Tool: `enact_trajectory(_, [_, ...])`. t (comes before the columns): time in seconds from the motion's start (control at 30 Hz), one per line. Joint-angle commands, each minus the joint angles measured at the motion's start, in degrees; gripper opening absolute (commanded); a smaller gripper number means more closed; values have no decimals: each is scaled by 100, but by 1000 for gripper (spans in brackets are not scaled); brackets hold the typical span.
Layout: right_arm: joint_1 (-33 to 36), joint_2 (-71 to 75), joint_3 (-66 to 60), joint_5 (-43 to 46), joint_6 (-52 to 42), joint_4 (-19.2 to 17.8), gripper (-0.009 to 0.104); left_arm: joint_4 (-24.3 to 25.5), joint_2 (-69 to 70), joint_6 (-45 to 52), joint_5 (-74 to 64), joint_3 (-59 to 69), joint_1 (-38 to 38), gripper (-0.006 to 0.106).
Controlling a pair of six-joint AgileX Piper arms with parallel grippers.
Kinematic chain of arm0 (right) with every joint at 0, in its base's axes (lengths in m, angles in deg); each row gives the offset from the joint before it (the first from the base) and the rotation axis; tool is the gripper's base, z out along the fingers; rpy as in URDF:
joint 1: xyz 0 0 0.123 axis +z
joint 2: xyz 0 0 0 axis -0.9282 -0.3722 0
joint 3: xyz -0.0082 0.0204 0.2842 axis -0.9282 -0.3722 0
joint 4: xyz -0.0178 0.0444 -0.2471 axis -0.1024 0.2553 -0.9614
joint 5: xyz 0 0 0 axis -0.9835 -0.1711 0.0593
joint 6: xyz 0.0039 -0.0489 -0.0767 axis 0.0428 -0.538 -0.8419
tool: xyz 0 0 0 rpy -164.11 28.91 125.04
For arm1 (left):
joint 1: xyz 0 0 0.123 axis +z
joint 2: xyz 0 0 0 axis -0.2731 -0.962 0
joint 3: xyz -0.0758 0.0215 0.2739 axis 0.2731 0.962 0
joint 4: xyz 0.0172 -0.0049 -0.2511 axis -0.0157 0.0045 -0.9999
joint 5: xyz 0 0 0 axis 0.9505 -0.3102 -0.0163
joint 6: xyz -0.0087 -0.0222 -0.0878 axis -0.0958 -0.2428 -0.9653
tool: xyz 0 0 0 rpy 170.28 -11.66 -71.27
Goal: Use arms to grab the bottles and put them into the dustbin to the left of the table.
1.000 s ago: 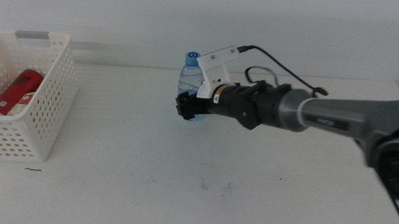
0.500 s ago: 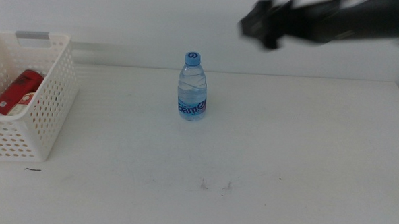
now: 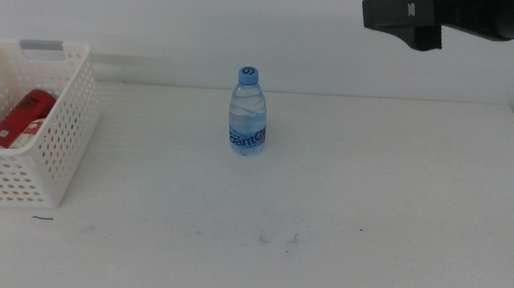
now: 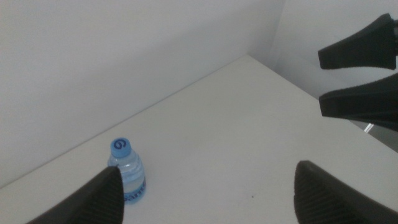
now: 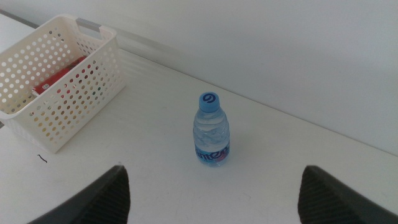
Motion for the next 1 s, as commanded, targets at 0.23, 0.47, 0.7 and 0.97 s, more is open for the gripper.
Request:
enact_trajectory(0.23, [-46, 27, -12, -1, -36, 0, 86, 221, 16, -12, 192, -16, -5, 94])
enact_trajectory(0.47, [-46, 27, -12, -1, -36, 0, 86, 1678, 432, -508, 3228, 1950, -1253, 94])
enact_trajectory(0.7, [-46, 27, -12, -1, -36, 0, 86, 3667, 87, -3061, 9969, 6079, -2058, 94])
enact_trajectory(0.97, [-46, 27, -12, -1, -36, 32, 86, 2921, -1654, -3162, 11752, 7313, -2058, 94])
